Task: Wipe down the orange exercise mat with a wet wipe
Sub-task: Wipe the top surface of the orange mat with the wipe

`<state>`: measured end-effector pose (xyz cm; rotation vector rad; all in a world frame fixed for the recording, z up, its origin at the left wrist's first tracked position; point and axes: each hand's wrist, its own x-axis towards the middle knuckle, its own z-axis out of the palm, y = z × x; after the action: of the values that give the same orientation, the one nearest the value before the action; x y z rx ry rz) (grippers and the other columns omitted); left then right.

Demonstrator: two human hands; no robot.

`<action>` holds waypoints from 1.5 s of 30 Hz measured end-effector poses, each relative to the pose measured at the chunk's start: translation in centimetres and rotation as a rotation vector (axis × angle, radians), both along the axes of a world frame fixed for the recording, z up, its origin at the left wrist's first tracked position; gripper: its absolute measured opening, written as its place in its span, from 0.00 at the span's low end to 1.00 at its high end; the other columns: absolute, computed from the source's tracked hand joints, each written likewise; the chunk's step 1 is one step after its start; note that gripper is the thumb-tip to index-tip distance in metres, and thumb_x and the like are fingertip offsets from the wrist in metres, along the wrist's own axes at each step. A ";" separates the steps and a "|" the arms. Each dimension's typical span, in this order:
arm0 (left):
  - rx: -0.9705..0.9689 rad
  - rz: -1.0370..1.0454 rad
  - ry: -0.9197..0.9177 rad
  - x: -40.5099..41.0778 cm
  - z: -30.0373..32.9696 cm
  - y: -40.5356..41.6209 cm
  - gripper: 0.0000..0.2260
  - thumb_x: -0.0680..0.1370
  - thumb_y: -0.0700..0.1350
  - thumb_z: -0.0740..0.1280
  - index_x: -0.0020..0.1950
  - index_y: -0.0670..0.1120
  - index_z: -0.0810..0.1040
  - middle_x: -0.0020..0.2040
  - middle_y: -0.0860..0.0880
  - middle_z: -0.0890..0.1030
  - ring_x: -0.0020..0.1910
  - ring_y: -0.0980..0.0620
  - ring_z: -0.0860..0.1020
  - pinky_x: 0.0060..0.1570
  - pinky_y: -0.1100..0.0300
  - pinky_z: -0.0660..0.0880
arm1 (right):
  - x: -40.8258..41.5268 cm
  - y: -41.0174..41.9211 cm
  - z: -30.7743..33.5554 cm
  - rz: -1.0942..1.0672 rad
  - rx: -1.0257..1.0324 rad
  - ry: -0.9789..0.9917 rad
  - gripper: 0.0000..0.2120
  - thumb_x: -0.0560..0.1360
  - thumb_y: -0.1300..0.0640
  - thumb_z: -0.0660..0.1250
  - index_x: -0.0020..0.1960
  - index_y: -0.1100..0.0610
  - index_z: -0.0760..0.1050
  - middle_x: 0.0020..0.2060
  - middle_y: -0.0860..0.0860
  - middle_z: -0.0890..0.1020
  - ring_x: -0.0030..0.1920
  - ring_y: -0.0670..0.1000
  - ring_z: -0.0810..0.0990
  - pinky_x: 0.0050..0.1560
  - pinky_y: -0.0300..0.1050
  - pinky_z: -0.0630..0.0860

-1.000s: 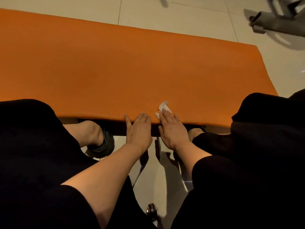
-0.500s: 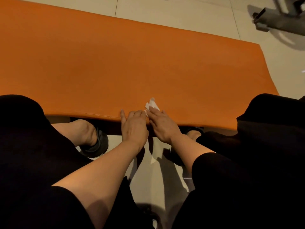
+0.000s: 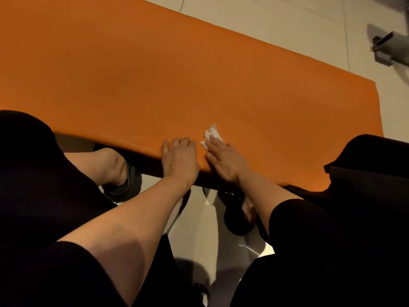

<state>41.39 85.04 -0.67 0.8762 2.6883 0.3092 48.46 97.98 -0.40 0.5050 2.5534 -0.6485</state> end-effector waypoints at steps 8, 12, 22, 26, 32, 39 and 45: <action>0.005 0.095 0.026 -0.1 -0.3 0.9 0.19 0.81 0.43 0.58 0.72 0.49 0.68 0.74 0.51 0.67 0.72 0.50 0.62 0.72 0.51 0.52 | -1.5 0.1 0.1 -0.024 -0.080 0.025 0.24 0.85 0.49 0.48 0.79 0.54 0.55 0.79 0.52 0.51 0.78 0.51 0.48 0.76 0.45 0.41; -0.010 0.124 0.037 -0.3 -0.6 1.2 0.19 0.80 0.42 0.59 0.71 0.49 0.69 0.74 0.51 0.67 0.72 0.50 0.62 0.71 0.53 0.53 | -1.8 1.5 -0.7 0.095 -0.088 0.029 0.25 0.85 0.48 0.47 0.79 0.53 0.51 0.79 0.49 0.48 0.78 0.48 0.46 0.76 0.46 0.39; 0.001 0.212 0.009 -1.1 -1.3 3.5 0.18 0.80 0.43 0.58 0.70 0.49 0.71 0.73 0.52 0.68 0.72 0.51 0.62 0.72 0.53 0.53 | -4.0 1.6 -1.7 0.067 -0.271 0.088 0.22 0.85 0.52 0.50 0.78 0.54 0.58 0.78 0.49 0.53 0.78 0.47 0.48 0.74 0.41 0.42; -0.028 0.208 0.017 -1.4 -1.8 4.2 0.19 0.80 0.42 0.59 0.71 0.48 0.70 0.74 0.51 0.67 0.72 0.50 0.62 0.73 0.51 0.51 | -4.9 6.3 -2.6 0.089 -0.092 -0.001 0.24 0.85 0.50 0.47 0.79 0.53 0.52 0.79 0.49 0.49 0.78 0.48 0.47 0.75 0.45 0.38; 0.004 0.240 -0.009 -2.4 -1.9 6.2 0.18 0.81 0.43 0.58 0.70 0.48 0.71 0.72 0.51 0.69 0.72 0.51 0.62 0.74 0.49 0.49 | -6.6 7.2 -2.4 0.064 -0.261 0.009 0.25 0.84 0.49 0.51 0.79 0.53 0.54 0.79 0.50 0.49 0.78 0.48 0.46 0.75 0.43 0.41; 0.042 0.279 -0.019 -4.0 -3.3 7.7 0.18 0.79 0.44 0.61 0.70 0.48 0.72 0.72 0.52 0.69 0.72 0.52 0.62 0.74 0.49 0.47 | -10.1 13.6 -3.5 0.515 0.040 -0.086 0.28 0.84 0.46 0.45 0.79 0.54 0.42 0.79 0.52 0.42 0.78 0.49 0.41 0.75 0.43 0.38; 0.082 0.324 -0.031 -4.5 -3.6 9.2 0.20 0.79 0.43 0.61 0.72 0.49 0.69 0.73 0.53 0.68 0.72 0.53 0.61 0.74 0.49 0.44 | -7.0 13.1 -2.9 0.851 -0.159 -0.108 0.37 0.76 0.34 0.36 0.78 0.52 0.37 0.76 0.48 0.36 0.76 0.45 0.35 0.75 0.41 0.34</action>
<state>36.84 94.19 -4.28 0.4474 2.8000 0.5023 41.45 111.12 -3.25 -0.5688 2.2767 -0.4657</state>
